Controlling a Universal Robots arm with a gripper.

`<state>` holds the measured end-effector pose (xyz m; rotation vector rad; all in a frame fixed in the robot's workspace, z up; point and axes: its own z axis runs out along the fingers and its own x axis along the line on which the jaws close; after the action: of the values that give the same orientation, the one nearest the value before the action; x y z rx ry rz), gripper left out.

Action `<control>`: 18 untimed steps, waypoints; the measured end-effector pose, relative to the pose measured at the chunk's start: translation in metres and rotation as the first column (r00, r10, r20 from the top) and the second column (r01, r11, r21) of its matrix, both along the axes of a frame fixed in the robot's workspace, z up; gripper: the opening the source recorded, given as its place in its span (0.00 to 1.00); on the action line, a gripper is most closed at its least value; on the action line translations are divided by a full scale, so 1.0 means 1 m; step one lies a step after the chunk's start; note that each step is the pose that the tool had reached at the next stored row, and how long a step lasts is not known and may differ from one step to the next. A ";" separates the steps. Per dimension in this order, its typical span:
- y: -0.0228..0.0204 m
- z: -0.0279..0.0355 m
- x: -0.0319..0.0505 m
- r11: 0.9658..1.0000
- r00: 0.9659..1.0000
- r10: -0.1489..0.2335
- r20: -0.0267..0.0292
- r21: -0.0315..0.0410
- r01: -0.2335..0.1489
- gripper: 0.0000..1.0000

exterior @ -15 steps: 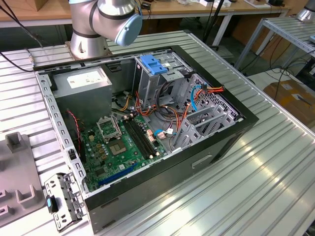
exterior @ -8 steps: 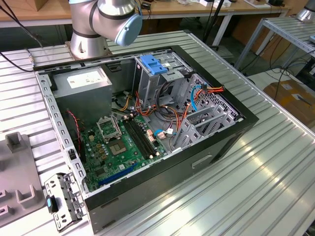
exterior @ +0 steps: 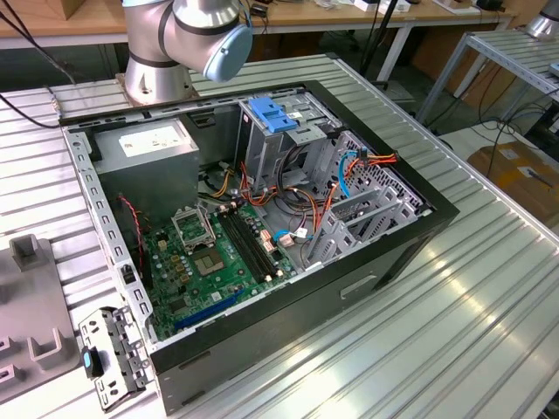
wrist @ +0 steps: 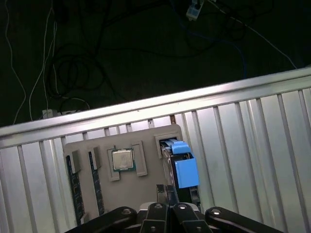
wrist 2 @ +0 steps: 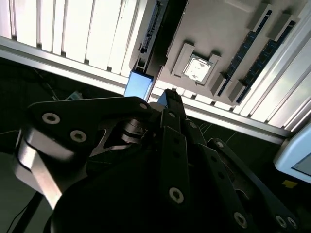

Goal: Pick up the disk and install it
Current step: 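Pick up the disk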

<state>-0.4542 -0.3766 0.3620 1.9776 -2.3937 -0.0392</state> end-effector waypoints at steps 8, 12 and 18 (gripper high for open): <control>0.0061 -0.0045 -0.0015 0.999 0.999 0.039 0.000 0.012 -0.039 0.36; 0.0064 -0.0069 -0.0018 0.995 0.996 0.092 0.001 0.022 -0.092 0.48; 0.0062 -0.0090 -0.0021 0.991 0.991 0.132 0.003 0.024 -0.132 0.48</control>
<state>-0.4563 -0.3703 0.3529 2.1426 -2.2671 -0.0629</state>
